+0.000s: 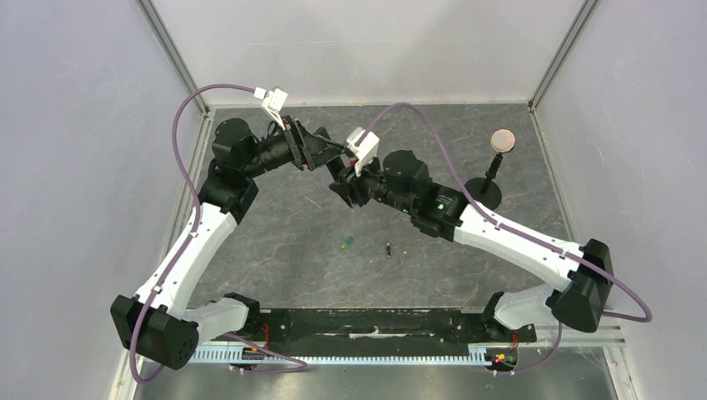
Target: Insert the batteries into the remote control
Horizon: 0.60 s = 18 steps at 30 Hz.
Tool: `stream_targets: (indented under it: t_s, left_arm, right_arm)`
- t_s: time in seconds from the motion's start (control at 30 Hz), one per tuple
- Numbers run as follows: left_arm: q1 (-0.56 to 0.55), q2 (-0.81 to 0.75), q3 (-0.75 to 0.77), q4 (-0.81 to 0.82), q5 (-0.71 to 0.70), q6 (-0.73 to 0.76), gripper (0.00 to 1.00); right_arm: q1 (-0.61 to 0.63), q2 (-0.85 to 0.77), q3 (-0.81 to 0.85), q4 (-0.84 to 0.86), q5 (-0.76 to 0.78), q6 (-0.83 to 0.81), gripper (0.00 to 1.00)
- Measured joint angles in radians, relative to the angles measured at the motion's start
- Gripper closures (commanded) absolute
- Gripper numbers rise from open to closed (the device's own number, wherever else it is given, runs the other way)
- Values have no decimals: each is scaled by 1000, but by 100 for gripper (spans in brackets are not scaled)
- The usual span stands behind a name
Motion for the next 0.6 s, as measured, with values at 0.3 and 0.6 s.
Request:
stream_targets:
  t_s: [0.3,0.6]
  left_arm:
    - [-5,-9,0,-237,-121,108,52]
    - [-8,-8,0,-299,-150,122,65]
  right_arm:
    - [31,71,24,-118,151,-138,78]
    - [38,105,42,-118,197,-151,78]
